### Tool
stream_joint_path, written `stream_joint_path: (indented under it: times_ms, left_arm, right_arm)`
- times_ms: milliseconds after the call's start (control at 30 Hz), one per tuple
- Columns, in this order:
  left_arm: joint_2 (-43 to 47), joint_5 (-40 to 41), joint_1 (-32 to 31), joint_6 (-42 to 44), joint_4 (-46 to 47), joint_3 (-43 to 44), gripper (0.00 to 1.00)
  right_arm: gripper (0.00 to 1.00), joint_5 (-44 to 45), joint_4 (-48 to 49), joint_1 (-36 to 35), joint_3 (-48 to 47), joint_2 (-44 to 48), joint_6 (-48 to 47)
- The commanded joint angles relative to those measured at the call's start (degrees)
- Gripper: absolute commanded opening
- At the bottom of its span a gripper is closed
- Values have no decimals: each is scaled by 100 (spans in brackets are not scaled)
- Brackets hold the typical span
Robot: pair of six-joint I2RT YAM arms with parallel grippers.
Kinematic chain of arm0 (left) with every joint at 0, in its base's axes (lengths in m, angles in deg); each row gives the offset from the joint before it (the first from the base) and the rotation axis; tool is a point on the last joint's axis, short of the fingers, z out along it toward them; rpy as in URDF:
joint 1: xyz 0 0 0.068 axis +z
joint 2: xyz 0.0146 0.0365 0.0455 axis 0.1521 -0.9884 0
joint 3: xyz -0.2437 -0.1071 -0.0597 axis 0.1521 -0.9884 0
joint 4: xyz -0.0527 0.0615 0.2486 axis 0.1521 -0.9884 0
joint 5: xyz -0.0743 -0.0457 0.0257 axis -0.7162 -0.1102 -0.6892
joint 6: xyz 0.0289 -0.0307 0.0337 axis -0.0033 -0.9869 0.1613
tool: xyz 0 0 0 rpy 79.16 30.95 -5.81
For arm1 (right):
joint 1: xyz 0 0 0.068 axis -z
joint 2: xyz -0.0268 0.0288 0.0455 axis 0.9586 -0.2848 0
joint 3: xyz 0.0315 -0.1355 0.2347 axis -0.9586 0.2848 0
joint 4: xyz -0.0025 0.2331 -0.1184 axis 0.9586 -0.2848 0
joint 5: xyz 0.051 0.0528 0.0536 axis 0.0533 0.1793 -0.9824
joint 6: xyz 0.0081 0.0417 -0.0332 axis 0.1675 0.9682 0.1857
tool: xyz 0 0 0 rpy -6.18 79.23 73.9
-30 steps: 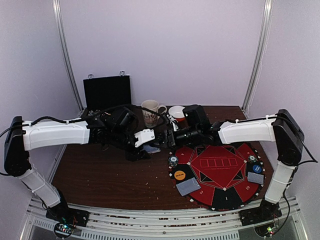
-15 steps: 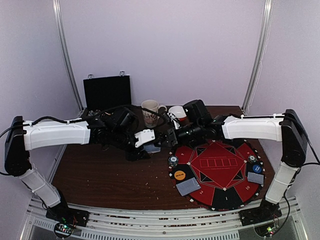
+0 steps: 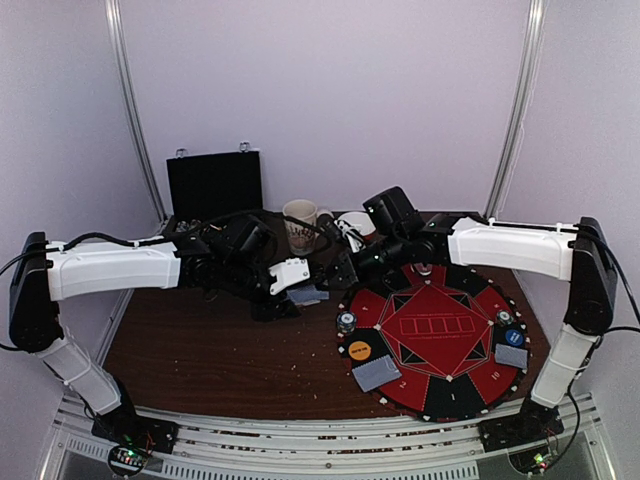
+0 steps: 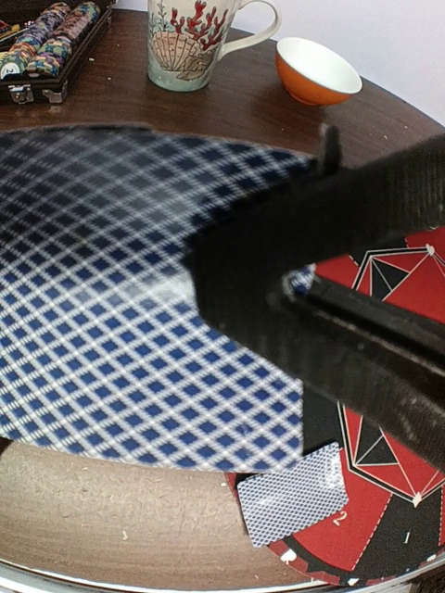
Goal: Distribute texas hold em gaming equipment
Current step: Pick up the poker card from the face-down deck piles, then place the poker card in the small blind area.
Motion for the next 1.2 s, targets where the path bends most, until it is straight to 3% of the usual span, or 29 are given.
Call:
stream_joint_path:
  times_ms: [0,67,333,533,767,967,1167]
  left_arm:
    - [-9,-97,7,-12,213,49,49]
    - [-9,-95,5,-11,207,47,49]
    - [7,-86,-1,-16,210,40,49]
    - [9,-61,12,-11,213,32,49]
    - [15,-98,14,-13,214,40,49]
    - [-14,-163,3,-22,209,58,49]
    - [4,-142,10,-20,209,36,49]
  right_arm:
    - [9,299,-532,25,-217,211,-238]
    - [0,305,-570,32,-252,218,-246]
    - [0,359,-1103,159,-594,411,-470]
    - [0,335,-1950,664,-649,913,-679]
    - [0,867,-3831,2035,74,1969,-1001]
    - [0,1022,-5010,3648,316,1930,-1126]
    - [0,1691,-5811,4242,1089,2440,-986]
